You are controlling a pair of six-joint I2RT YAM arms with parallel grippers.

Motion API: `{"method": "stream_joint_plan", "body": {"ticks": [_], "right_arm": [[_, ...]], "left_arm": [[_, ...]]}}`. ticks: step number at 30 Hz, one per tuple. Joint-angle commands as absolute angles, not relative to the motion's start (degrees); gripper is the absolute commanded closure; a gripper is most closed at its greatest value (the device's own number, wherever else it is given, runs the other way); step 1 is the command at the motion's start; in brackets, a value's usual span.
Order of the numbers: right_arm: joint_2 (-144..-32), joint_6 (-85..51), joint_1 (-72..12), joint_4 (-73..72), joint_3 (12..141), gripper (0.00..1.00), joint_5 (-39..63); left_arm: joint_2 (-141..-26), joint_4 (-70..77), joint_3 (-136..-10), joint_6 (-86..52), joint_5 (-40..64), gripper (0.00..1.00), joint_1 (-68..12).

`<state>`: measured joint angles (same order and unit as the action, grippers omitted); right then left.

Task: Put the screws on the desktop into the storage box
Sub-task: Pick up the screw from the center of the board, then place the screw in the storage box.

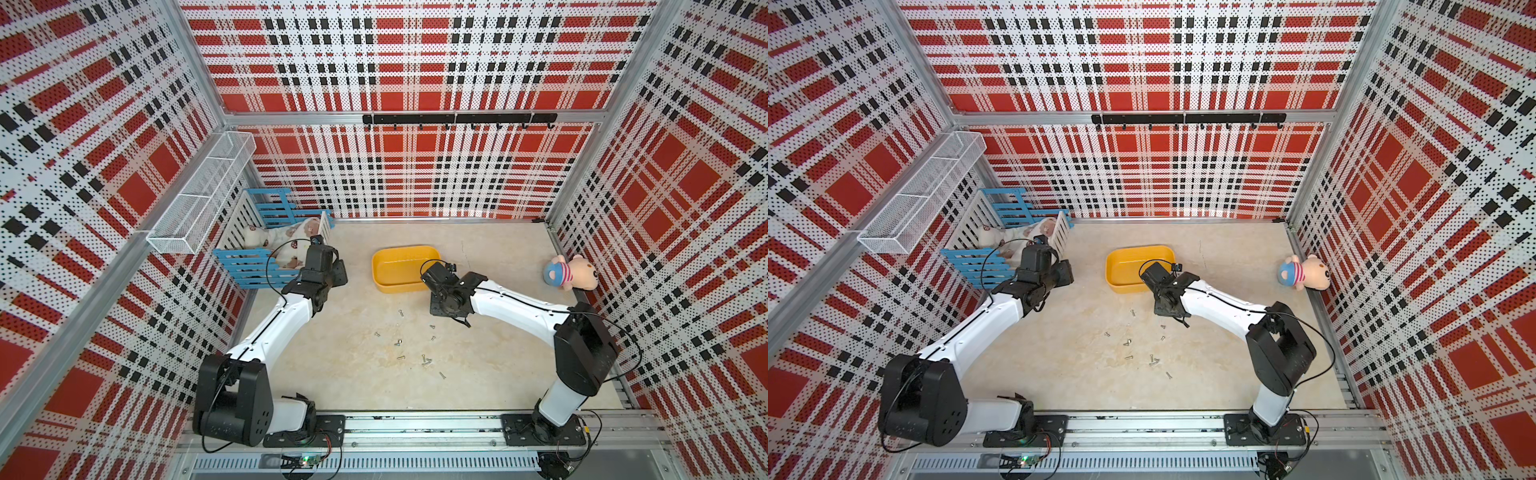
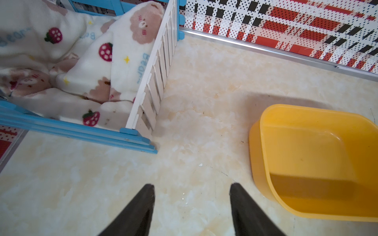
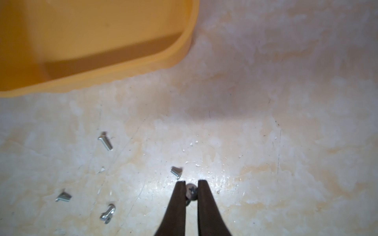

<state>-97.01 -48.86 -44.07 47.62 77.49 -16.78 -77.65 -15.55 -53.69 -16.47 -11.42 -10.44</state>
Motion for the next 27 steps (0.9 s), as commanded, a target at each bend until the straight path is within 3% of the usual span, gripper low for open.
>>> {"method": "stream_joint_plan", "body": {"ticks": [1, 16, 27], "right_arm": [[-97.51, -44.29, -43.74, 51.74, 85.21, 1.0, -19.36], [-128.17, -35.02, -37.27, 57.57, 123.27, 1.0, -10.26], [-140.46, -35.22, -34.63, 59.64, 131.8, 1.0, -6.42]], "left_arm": [[-77.96, -15.74, -54.06, -16.26, -11.95, 0.35, -10.72], [-77.63, -15.91, -53.97, -16.07, -13.02, 0.35, -10.81], [-77.96, -16.17, -54.14, -16.0, -13.03, 0.35, -10.88]]}}
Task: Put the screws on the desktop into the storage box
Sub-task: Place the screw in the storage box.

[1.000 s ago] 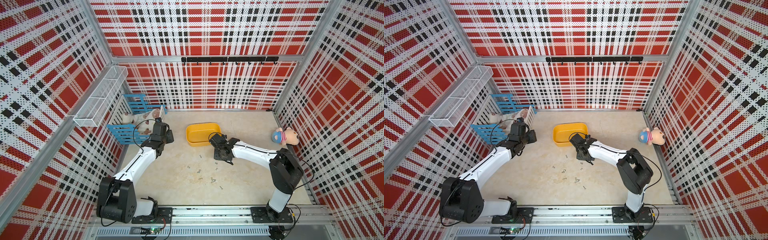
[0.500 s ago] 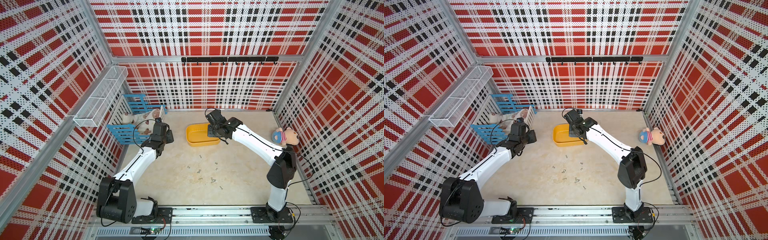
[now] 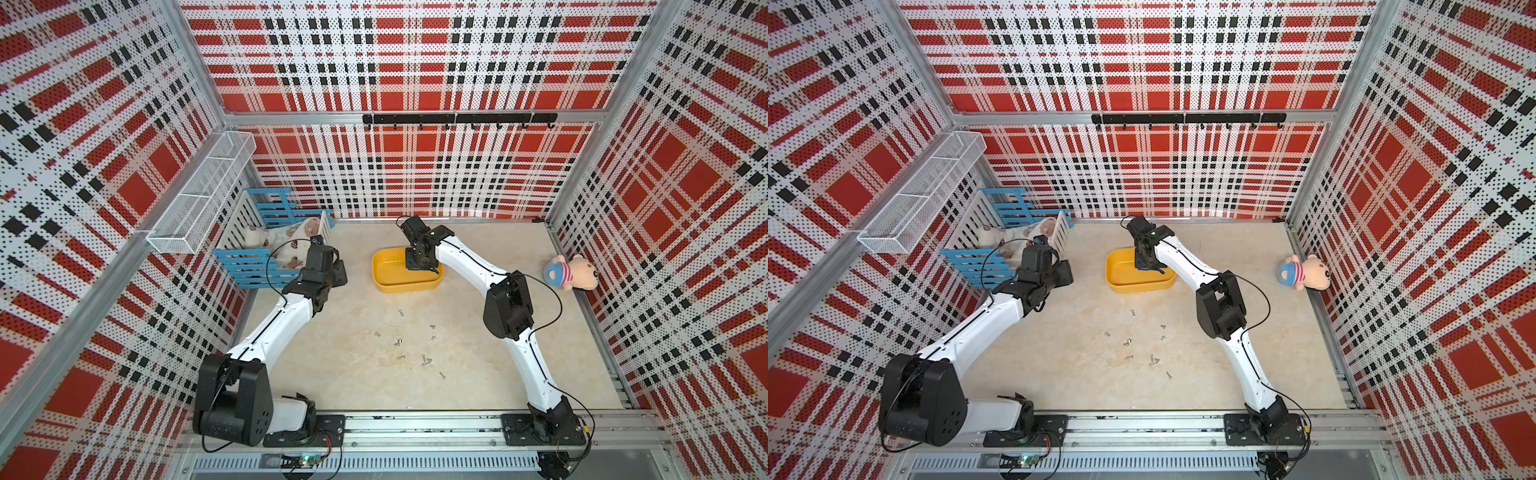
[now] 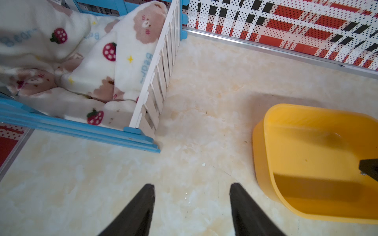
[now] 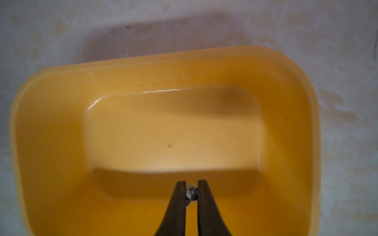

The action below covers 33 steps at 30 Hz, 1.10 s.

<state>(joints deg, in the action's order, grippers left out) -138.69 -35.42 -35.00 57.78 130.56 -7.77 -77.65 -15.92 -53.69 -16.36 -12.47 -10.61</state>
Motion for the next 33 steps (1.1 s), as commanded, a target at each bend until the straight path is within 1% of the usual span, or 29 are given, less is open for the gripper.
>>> {"method": "stream_joint_plan", "body": {"ticks": [1, 12, 19, 28, 33], "right_arm": [[-140.9, -35.17, -34.59, 59.61, 131.97, 1.0, -6.35], [-146.27, -34.82, -33.51, 61.43, 136.14, 1.0, -5.45], [-147.39, -34.04, -33.23, 62.49, 137.47, 1.0, -5.76], [-147.28, -34.08, -32.96, 62.44, 137.63, 0.95, -5.98], [-147.57, -34.17, -32.98, 62.36, 137.64, 0.89, -5.97]], "left_arm": [[-78.03, -16.26, -54.22, -15.99, -13.01, 0.35, -10.81], [-78.23, -16.38, -54.26, -15.91, -13.01, 0.35, -11.07], [-78.31, -16.44, -54.31, -15.89, -13.18, 0.35, -11.16], [-78.33, -16.48, -54.29, -15.91, -13.33, 0.34, -11.16], [-78.32, -16.51, -54.3, -15.74, -13.29, 0.34, -11.27]]}}
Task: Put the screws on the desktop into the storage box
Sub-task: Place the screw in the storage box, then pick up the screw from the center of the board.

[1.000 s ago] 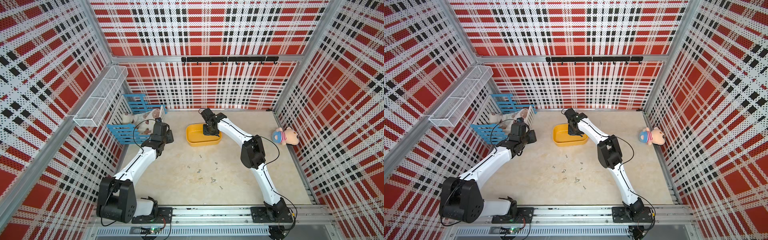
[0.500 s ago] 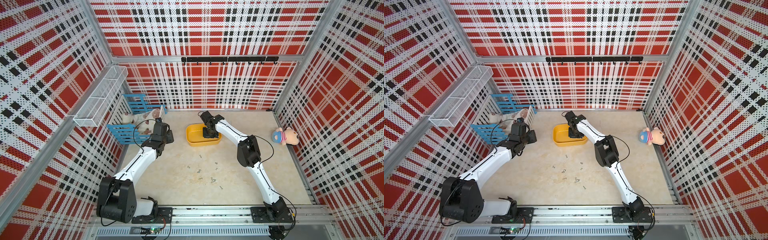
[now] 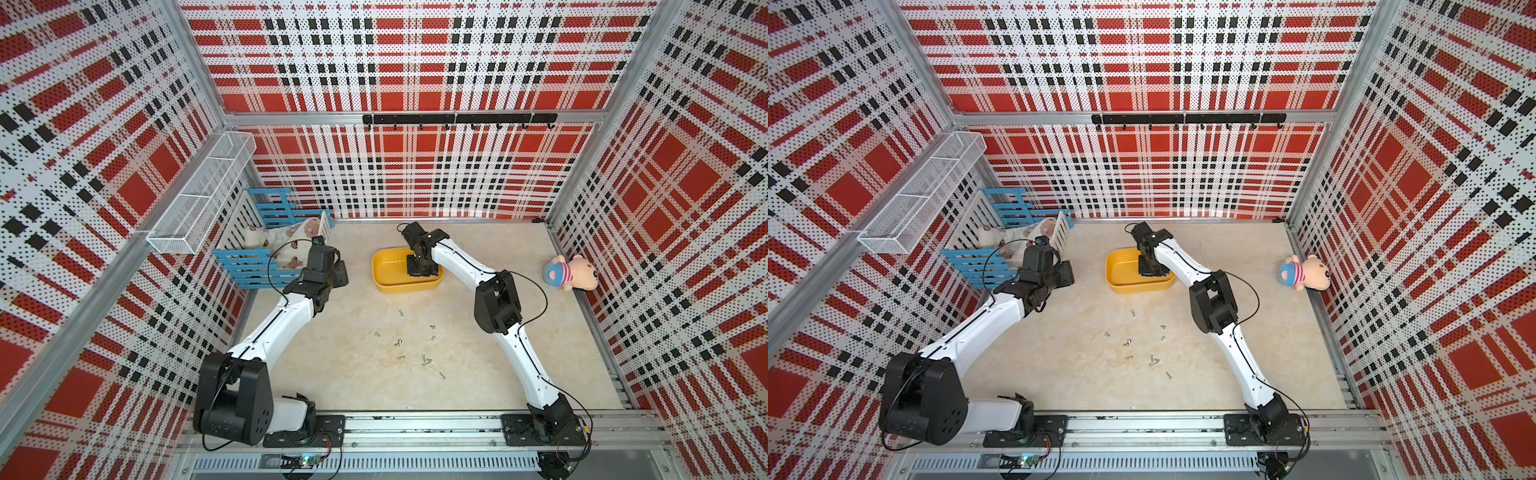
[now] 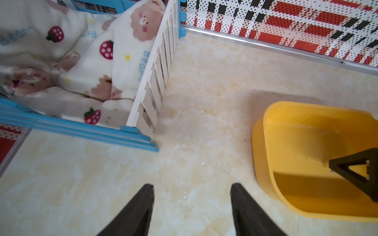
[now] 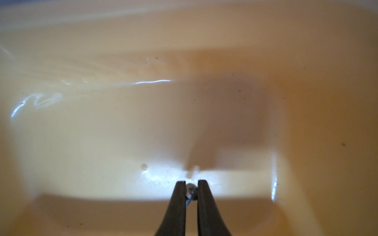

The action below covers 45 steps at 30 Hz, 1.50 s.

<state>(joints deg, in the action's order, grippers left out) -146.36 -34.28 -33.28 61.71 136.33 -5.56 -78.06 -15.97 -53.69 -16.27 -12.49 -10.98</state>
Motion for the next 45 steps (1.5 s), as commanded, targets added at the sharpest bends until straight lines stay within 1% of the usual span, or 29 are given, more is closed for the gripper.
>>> {"method": "stream_joint_plan", "body": {"ticks": [1, 14, 17, 23, 27, 30, 34, 36, 40, 45], "right_arm": [[-147.55, -34.2, -33.0, 62.31, 137.68, 0.86, -5.98], [-144.43, -34.24, -32.97, 61.95, 137.49, 0.71, -6.42], [-141.45, -34.28, -33.11, 60.45, 135.71, 0.66, -7.22], [-123.44, -34.98, -33.66, 46.27, 119.76, 0.6, -11.01], [-110.84, -34.63, -33.75, 40.46, 109.76, 0.57, -15.4], [-101.57, -34.94, -33.85, 37.58, 101.02, 0.56, -19.13], [-92.03, -36.0, -33.75, 36.84, 89.91, 0.55, -23.46], [-88.12, -36.35, -33.6, 36.95, 85.06, 0.54, -25.24], [-83.62, -36.84, -32.16, 38.41, 79.3, 0.54, -25.68], [-79.63, -36.36, -30.52, 39.45, 75.55, 0.53, -26.36]], "left_arm": [[-78.37, -16.5, -54.23, -15.73, -13.47, 0.34, -11.33], [-78.49, -16.61, -54.36, -15.73, -13.96, 0.32, -11.56], [-78.4, -16.61, -54.24, -15.64, -14.36, 0.32, -11.69], [-78.24, -16.61, -54.19, -15.3, -15.45, 0.32, -12.43], [-77.96, -16.61, -53.98, -15.11, -16.25, 0.32, -12.94], [-78.21, -16.6, -54.26, -15.11, -17.09, 0.34, -13.71], [-79.1, -19.29, -57.49, -16.52, -22.0, 0.34, -22.64], [-81.51, -20.88, -59.99, -19.02, -23.41, 0.35, -27.51], [-88.47, -24.39, -63.92, -24.79, -26.4, 0.37, -36.42], [-95.78, -26.06, -67.04, -31.57, -27.23, 0.43, -43.52]]}}
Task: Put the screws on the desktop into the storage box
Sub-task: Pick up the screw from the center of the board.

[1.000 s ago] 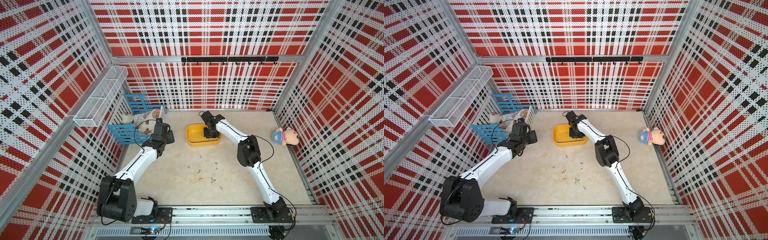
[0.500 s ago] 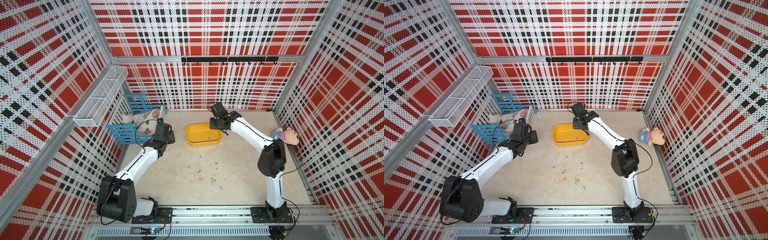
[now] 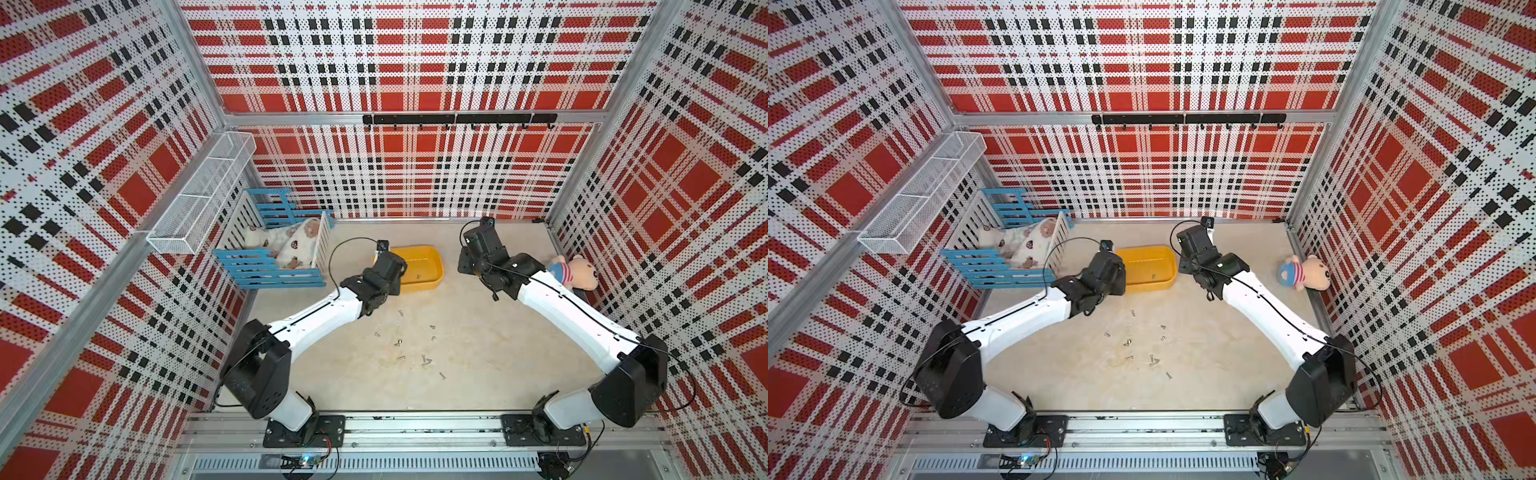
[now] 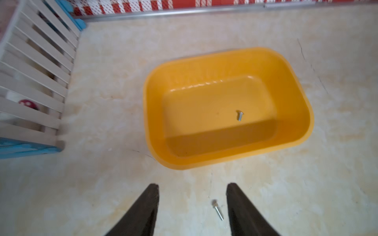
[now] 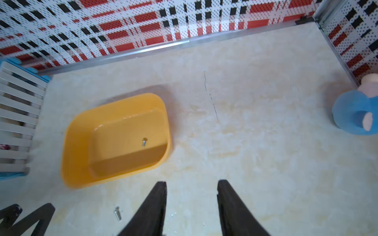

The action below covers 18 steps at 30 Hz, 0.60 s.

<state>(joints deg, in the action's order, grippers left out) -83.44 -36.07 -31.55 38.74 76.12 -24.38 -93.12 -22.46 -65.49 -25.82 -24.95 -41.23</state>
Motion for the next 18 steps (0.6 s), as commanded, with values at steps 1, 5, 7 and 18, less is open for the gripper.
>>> {"method": "stream_joint_plan", "body": {"ticks": [1, 5, 7, 18], "right_arm": [[-79.08, -36.35, -30.09, 39.55, 75.05, 0.53, -26.29], [-77.74, -35.99, -29.02, 39.6, 73.42, 0.53, -26.03], [-77.57, -35.89, -28.71, 39.47, 72.84, 0.53, -25.8], [-78.22, -36.08, -28.23, 38.83, 71.3, 0.52, -24.59]], "left_arm": [[-97.4, -26.48, -67.78, -32.87, -27.71, 0.43, -44.61], [-101.88, -27.32, -69.72, -37.71, -27.54, 0.47, -46.69], [-103.57, -27.75, -70.31, -39.77, -27.34, 0.49, -47.1], [-107.97, -27.31, -69.9, -44.87, -24.73, 0.55, -47.02]]}}
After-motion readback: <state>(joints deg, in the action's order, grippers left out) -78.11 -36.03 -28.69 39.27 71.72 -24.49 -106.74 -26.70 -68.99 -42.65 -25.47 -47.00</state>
